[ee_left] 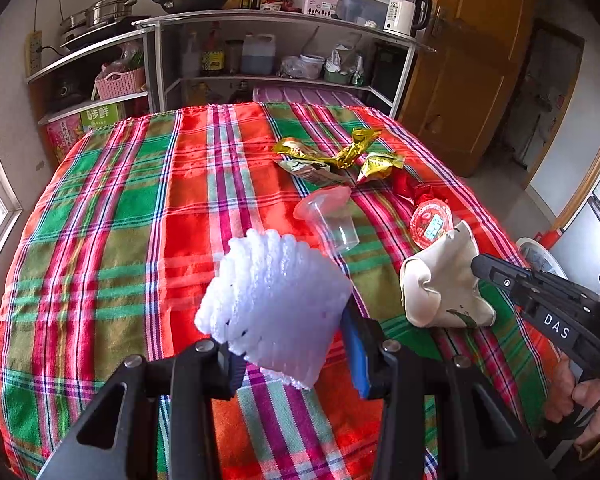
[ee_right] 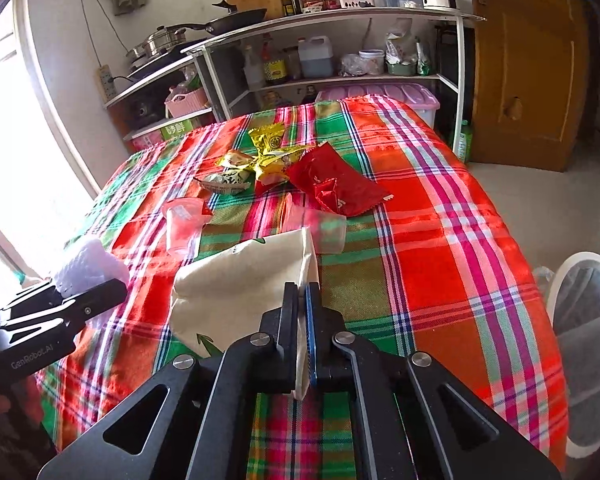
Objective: Collect trash
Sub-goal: 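Carry the foam net and paper bag over the white bin with both tools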
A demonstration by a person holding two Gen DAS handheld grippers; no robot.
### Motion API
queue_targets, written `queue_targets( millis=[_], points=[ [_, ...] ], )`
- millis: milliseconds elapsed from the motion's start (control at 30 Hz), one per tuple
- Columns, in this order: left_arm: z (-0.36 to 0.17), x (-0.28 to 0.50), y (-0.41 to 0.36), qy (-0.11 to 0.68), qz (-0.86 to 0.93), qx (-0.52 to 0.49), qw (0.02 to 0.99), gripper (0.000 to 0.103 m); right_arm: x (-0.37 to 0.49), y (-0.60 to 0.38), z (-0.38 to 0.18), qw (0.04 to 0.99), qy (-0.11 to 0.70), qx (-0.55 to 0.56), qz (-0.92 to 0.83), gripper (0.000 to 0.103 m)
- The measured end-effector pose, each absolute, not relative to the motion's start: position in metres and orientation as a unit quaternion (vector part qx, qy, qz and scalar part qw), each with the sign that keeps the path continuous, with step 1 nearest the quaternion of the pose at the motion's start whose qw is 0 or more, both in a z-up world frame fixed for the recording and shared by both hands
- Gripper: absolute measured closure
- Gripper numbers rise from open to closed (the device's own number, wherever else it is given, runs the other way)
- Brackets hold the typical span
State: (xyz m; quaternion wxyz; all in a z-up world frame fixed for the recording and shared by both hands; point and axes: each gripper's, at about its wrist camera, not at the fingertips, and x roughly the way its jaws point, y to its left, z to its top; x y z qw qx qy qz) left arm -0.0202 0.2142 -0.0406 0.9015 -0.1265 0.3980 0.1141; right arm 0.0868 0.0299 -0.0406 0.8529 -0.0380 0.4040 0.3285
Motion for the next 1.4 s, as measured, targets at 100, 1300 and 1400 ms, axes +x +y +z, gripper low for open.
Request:
queue_targets(
  millis=[100, 1300, 1400],
  points=[
    [-0.040, -0.017, 0.209, 0.399, 0.111, -0.121, 0.902, 0.060, 0.088, 0.021, -0.038, 0.854, 0.403, -0.024, 0.327, 0.101],
    [0.006, 0.082, 0.009, 0.365, -0.079, 0.017, 0.927, 0.060, 0.099, -0.198, 0.010, 0.922, 0.354, 0.085, 0.133, 0.100],
    [0.004, 0.089, -0.011, 0.368, -0.097, 0.021, 0.925, 0.060, 0.100, -0.221, 0.011, 0.925, 0.353, 0.093, 0.107, 0.100]
  ],
)
